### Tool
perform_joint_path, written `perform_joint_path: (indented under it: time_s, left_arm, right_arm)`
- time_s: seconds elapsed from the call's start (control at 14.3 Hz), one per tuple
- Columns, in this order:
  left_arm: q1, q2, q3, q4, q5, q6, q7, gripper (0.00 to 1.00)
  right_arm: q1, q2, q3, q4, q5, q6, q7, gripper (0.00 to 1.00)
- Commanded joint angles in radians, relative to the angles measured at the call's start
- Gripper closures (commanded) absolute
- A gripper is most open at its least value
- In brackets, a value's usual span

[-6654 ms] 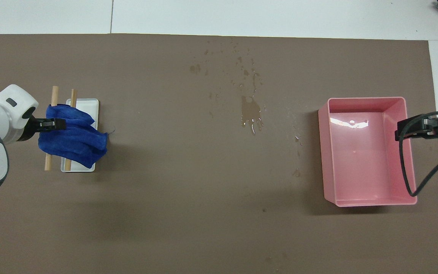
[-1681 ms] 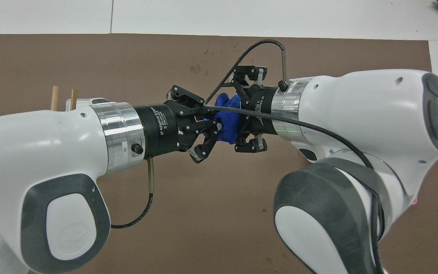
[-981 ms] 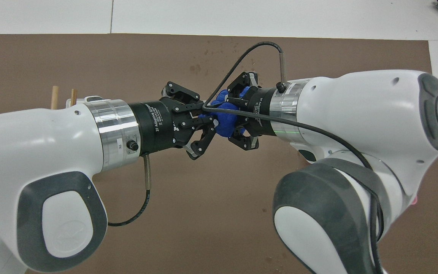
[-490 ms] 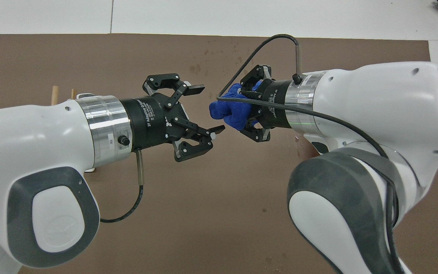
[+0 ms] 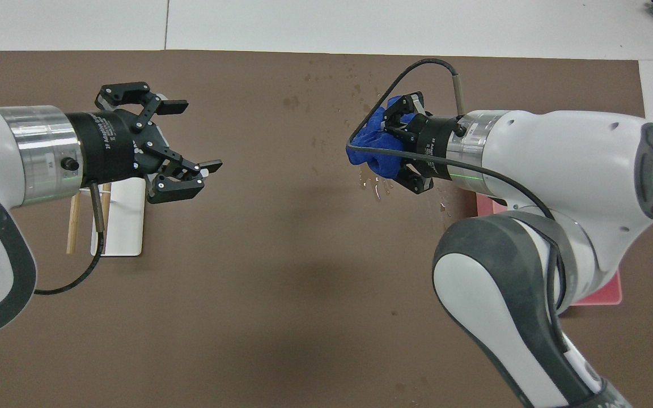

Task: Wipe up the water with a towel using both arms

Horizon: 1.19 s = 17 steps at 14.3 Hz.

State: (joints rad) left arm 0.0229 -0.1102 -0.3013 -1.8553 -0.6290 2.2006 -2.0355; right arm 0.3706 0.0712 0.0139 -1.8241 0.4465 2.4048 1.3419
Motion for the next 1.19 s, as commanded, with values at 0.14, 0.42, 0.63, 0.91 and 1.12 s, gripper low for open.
perform_joint_path:
  time_s: [0.14,0.42,0.63,0.91,1.12]
  left_arm:
    - [0.126,-0.032,-0.005,-0.015,0.088,-0.123,0.431,0.00]
    - [0.169,-0.031,-0.004,0.018,0.365,-0.255,0.942,0.00]
    - [0.235,-0.023,-0.005,0.056,0.463,-0.326,1.255,0.00]
    - [0.270,-0.022,-0.005,0.079,0.548,-0.415,1.651,0.00]
    - [0.252,-0.010,-0.002,0.107,0.620,-0.466,1.817,0.00]
  right_arm:
    - [-0.009,0.145,0.008,0.006,-0.017,0.221,-0.213,1.00]
    - [-0.010,0.277,0.008,0.069,-0.089,0.296,-0.383,1.00]
    - [-0.024,0.317,0.005,0.046,-0.109,0.327,-0.553,1.00]
    - [-0.018,0.380,0.005,0.025,-0.121,0.330,-0.682,1.00]
    - [-0.004,0.417,0.005,0.017,-0.126,0.333,-0.679,1.00]
